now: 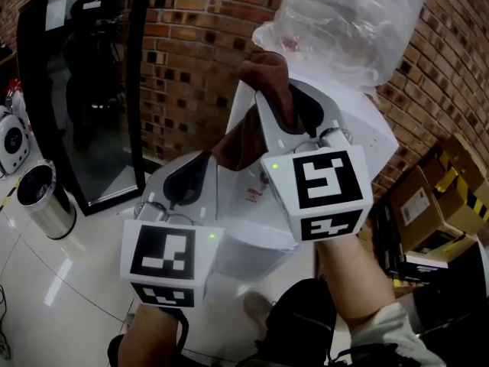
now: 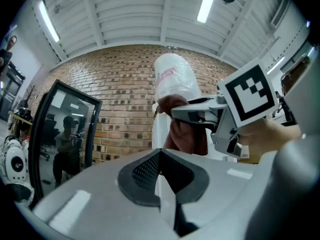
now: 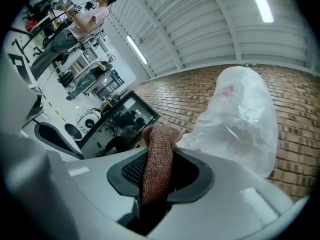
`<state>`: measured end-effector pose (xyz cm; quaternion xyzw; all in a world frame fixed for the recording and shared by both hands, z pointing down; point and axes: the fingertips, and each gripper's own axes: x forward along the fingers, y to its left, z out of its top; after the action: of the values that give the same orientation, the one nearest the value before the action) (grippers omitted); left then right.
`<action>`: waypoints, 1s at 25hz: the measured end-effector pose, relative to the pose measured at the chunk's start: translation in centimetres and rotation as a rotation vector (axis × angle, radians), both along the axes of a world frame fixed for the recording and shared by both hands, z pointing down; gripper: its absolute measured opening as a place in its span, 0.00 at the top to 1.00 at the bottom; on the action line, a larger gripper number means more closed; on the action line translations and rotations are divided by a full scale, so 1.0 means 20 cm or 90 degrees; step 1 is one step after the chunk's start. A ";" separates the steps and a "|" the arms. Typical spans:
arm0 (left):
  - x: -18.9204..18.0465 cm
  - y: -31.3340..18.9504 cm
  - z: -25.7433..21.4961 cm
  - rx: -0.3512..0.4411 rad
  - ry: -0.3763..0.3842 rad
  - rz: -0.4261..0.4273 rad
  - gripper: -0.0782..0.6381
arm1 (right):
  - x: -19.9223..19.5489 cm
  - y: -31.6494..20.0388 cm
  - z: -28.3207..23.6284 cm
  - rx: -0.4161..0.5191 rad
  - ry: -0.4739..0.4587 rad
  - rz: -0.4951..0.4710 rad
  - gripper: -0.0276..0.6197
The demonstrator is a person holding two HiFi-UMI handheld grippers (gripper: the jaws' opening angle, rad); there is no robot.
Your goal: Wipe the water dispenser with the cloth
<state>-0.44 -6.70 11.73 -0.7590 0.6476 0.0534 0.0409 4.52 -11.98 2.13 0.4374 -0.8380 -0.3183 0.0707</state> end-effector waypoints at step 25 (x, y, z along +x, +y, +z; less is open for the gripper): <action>0.42 0.03 0.59 -0.128 -0.021 0.052 0.89 | 1.27 0.00 0.20 -0.027 -0.135 0.224 0.77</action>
<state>7.91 -6.09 23.58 -0.7858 0.6175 -0.0225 -0.0271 29.96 -12.03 6.08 0.6065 -0.7581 -0.2352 0.0459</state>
